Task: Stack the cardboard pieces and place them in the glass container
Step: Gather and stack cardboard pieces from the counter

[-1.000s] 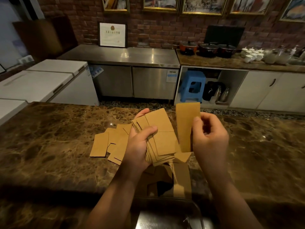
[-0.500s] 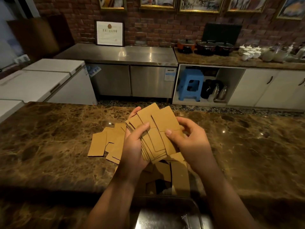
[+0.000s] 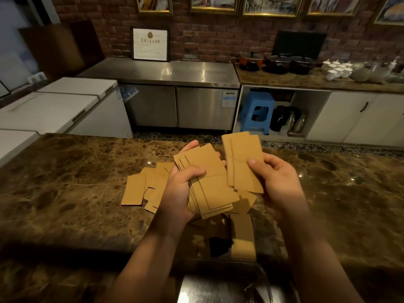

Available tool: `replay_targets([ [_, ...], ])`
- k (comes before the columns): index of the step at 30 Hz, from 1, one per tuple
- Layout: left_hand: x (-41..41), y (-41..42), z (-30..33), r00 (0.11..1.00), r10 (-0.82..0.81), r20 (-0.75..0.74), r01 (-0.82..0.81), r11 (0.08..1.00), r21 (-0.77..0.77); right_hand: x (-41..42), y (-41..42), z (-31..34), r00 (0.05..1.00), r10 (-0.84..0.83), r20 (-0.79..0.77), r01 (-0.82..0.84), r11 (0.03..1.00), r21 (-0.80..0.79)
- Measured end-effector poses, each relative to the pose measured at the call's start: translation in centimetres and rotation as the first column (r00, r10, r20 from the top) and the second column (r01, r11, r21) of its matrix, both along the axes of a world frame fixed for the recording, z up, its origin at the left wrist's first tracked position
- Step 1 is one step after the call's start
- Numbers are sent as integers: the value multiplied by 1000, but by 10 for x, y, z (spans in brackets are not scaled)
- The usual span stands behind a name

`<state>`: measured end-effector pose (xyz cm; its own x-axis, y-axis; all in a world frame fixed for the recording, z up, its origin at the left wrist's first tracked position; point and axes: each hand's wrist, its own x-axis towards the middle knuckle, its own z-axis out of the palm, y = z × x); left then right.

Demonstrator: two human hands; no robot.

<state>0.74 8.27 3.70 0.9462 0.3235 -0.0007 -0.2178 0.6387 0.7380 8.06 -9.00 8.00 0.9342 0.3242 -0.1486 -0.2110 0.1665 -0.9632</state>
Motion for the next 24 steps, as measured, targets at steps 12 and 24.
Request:
replay_targets([
  [12,2,10,7,985,171,-26,-167,979,121,-9,-5,-3,970,229,-77,-223,971,82],
  [24,2,7,12,980,188,-57,-188,982,14,-18,8,-10,977,212,-9,-212,977,3],
])
